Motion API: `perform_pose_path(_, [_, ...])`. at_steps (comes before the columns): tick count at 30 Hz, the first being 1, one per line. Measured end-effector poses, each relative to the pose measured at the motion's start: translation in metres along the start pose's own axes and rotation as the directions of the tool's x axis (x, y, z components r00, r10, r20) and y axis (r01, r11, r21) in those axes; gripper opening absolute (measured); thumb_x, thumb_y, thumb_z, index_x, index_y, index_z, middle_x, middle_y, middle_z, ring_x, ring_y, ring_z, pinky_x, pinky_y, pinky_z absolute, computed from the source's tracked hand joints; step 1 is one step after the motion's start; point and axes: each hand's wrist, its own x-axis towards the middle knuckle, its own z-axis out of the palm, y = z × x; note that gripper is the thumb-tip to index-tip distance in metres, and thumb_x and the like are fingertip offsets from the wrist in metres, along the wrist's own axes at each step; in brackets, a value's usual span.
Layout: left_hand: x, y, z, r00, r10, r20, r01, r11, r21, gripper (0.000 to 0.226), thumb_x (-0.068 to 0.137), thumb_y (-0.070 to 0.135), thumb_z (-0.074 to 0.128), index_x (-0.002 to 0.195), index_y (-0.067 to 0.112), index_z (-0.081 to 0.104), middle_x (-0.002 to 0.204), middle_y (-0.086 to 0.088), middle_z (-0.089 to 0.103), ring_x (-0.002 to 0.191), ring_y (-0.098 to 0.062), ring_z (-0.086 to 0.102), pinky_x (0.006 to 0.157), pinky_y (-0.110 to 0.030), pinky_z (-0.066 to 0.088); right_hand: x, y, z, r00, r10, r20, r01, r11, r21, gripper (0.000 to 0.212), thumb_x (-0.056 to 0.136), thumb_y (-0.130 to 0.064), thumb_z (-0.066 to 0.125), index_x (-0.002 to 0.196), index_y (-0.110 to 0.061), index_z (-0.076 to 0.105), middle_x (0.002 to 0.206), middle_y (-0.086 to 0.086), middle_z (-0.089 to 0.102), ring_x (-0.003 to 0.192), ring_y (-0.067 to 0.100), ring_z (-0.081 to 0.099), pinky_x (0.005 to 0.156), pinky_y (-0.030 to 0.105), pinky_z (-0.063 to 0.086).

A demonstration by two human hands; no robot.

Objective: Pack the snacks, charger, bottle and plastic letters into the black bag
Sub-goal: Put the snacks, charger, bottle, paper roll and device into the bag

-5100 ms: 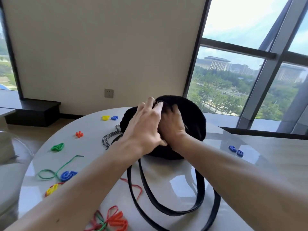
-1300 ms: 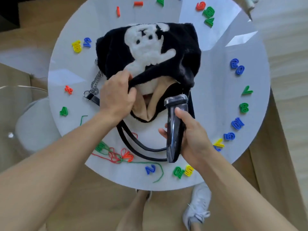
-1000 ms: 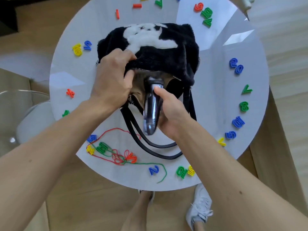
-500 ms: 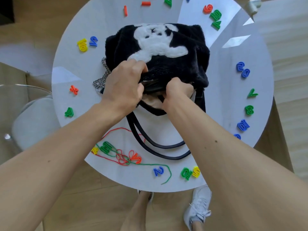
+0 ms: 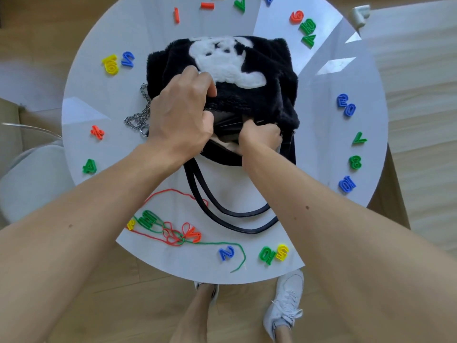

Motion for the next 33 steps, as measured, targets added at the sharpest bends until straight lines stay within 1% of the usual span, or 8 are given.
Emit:
perform_pose_path(5, [-0.002, -0.003, 0.005, 1.000, 0.020, 0.017, -0.021, 0.999, 0.043, 0.033, 0.070, 0.004, 0.057, 0.102, 0.013, 0.059, 0.101, -0.005, 0.054, 0.093, -0.026, 0.054, 0.063, -0.035, 0.040, 0.003, 0.011, -0.021, 0.987, -0.161, -0.020, 0.159, 0.984, -0.087, 0.066, 0.090, -0.048, 0.064, 0.137, -0.006, 0.043, 0.140, 0.008, 0.041, 0.121, 0.028, 0.052, 0.099, 0.040, 0.045])
perform_pose_path(10, [-0.007, -0.001, 0.010, 0.997, 0.030, 0.075, -0.035, 0.997, 0.065, 0.036, 0.071, -0.001, 0.056, 0.104, 0.012, 0.059, 0.099, -0.007, 0.054, 0.095, -0.029, 0.053, 0.067, -0.039, 0.043, 0.024, 0.024, -0.050, 0.928, -0.370, -0.048, 0.345, 0.901, -0.264, 0.061, 0.085, -0.030, 0.073, 0.133, -0.014, 0.038, 0.138, 0.002, 0.041, 0.126, 0.024, 0.047, 0.102, 0.043, 0.045])
perform_pose_path(14, [-0.008, 0.001, 0.016, 0.993, 0.057, 0.099, -0.067, 0.993, 0.097, 0.037, 0.071, -0.003, 0.058, 0.106, 0.010, 0.059, 0.099, -0.010, 0.056, 0.094, -0.031, 0.053, 0.074, -0.040, 0.043, 0.038, 0.028, -0.062, 0.855, -0.512, 0.077, 0.511, 0.810, -0.288, 0.065, 0.083, -0.030, 0.073, 0.137, -0.020, 0.039, 0.133, -0.001, 0.042, 0.117, 0.016, 0.049, 0.101, 0.037, 0.045])
perform_pose_path(17, [-0.016, 0.014, 0.025, 0.975, 0.210, 0.075, -0.215, 0.974, 0.066, 0.034, 0.071, -0.002, 0.058, 0.103, 0.008, 0.060, 0.099, -0.011, 0.056, 0.091, -0.030, 0.053, 0.072, -0.038, 0.044, 0.047, 0.027, -0.068, 0.822, -0.550, 0.148, 0.570, 0.787, -0.237, 0.068, 0.082, -0.031, 0.075, 0.139, -0.022, 0.039, 0.129, -0.001, 0.043, 0.094, 0.004, 0.050, 0.088, 0.026, 0.044])
perform_pose_path(21, [-0.031, 0.036, 0.060, 0.882, 0.396, 0.256, -0.418, 0.908, 0.035, 0.036, 0.084, 0.010, 0.056, 0.120, 0.007, 0.056, 0.114, -0.011, 0.052, 0.100, -0.026, 0.050, 0.083, -0.037, 0.048, 0.057, 0.022, -0.075, 0.774, -0.588, 0.233, 0.633, 0.726, -0.269, 0.069, 0.080, -0.037, 0.077, 0.138, -0.022, 0.043, 0.125, 0.003, 0.047, 0.099, 0.014, 0.055, 0.090, 0.026, 0.048])
perform_pose_path(25, [-0.024, 0.042, 0.088, 0.938, 0.262, 0.225, -0.300, 0.941, 0.153, 0.045, 0.087, 0.016, 0.059, 0.130, 0.009, 0.048, 0.126, -0.011, 0.047, 0.112, -0.028, 0.046, 0.087, -0.039, 0.045, 0.070, 0.011, -0.082, 0.767, -0.581, 0.274, 0.641, 0.709, -0.293, 0.046, 0.082, -0.042, 0.074, 0.120, -0.022, 0.057, 0.111, 0.008, 0.059, 0.089, 0.017, 0.060, 0.085, 0.030, 0.051])
perform_pose_path(28, [-0.017, 0.044, 0.101, 0.960, 0.210, 0.183, -0.248, 0.945, 0.215, 0.047, 0.087, 0.016, 0.064, 0.130, 0.012, 0.045, 0.124, -0.010, 0.047, 0.110, -0.028, 0.047, 0.082, -0.038, 0.046, 0.077, 0.005, -0.085, 0.719, -0.615, 0.324, 0.695, 0.642, -0.325, 0.027, 0.086, -0.036, 0.072, 0.105, -0.021, 0.062, 0.104, 0.000, 0.048, 0.088, 0.015, 0.054, 0.089, 0.034, 0.050])
perform_pose_path(33, [-0.007, 0.034, 0.105, 0.977, 0.124, 0.172, -0.150, 0.978, 0.142, 0.048, 0.088, 0.016, 0.066, 0.129, 0.012, 0.044, 0.117, -0.011, 0.052, 0.102, -0.030, 0.055, 0.074, -0.044, 0.051, 0.082, -0.010, -0.092, 0.622, -0.656, 0.428, 0.783, 0.517, -0.347, 0.018, 0.090, -0.033, 0.065, 0.098, -0.017, 0.067, 0.108, -0.001, 0.046, 0.113, 0.022, 0.050, 0.103, 0.041, 0.041])
